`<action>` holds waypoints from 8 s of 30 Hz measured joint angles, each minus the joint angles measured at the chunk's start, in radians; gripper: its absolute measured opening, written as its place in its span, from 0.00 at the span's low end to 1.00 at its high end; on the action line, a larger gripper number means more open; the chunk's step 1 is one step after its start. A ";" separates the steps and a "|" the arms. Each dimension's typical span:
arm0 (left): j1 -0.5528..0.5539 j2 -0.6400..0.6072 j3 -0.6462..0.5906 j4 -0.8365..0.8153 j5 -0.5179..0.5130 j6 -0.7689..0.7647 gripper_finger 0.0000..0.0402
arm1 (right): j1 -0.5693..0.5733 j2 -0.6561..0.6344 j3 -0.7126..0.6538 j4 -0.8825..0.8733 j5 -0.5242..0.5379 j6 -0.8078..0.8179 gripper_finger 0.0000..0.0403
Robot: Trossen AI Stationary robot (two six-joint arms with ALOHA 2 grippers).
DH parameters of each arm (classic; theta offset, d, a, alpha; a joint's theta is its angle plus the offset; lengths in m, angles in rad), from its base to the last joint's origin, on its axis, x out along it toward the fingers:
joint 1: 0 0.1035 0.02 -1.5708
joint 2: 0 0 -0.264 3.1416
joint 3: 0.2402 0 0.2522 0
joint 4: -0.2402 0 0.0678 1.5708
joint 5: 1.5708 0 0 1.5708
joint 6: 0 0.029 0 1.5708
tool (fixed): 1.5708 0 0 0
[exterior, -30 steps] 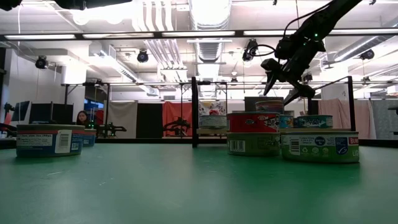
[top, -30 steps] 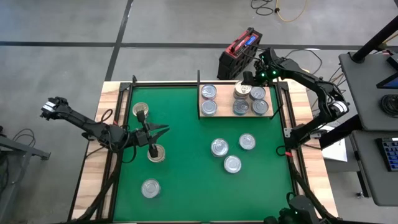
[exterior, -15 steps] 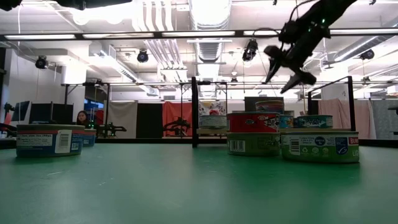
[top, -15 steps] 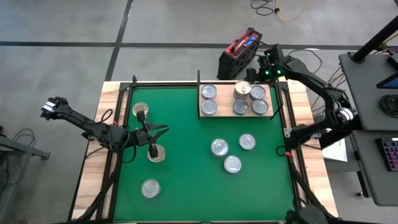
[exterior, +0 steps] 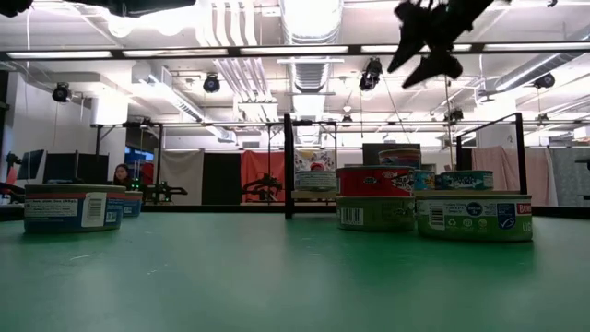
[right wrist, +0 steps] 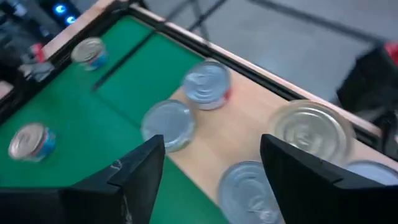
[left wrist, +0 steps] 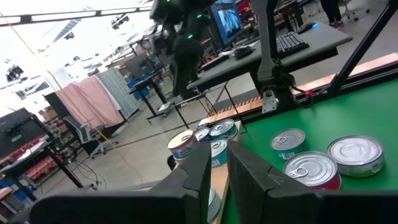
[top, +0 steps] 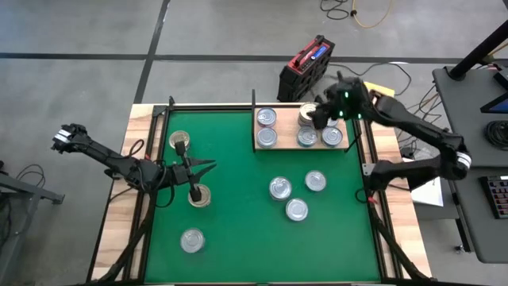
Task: Stack canned seafood by type on shelf
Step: Stack the green tuna can on top of the green tuna can on the shelf
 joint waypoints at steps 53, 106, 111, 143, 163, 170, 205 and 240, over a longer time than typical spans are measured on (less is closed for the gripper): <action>-0.035 0.481 0.218 -0.281 0.010 -0.859 0.09 | 1.040 0.131 -0.512 0.753 0.440 0.056 0.07; -0.149 0.923 0.529 -0.441 0.007 -0.917 0.09 | 1.209 0.492 -0.256 0.218 0.485 0.824 0.03; -0.165 0.932 0.529 -0.409 0.008 -0.918 0.09 | 1.209 0.562 -0.178 0.197 0.487 0.834 0.03; -0.222 0.932 0.525 -0.311 0.000 -0.935 0.09 | 1.262 0.799 0.129 -0.203 0.649 1.212 0.03; -0.237 0.932 0.524 -0.292 -0.001 -0.952 0.09 | 1.270 0.811 0.119 -0.140 0.659 1.089 0.03; -0.237 0.932 0.523 -0.285 -0.001 -0.948 0.09 | 1.265 0.837 0.119 -0.102 0.659 1.053 0.03; -0.234 1.024 0.530 -0.076 0.013 -0.840 0.09 | 1.304 0.727 0.140 -0.377 0.571 1.207 0.03; -0.216 1.007 0.619 -0.127 0.437 -0.913 0.01 | 1.264 0.640 -0.063 0.032 0.502 1.000 0.03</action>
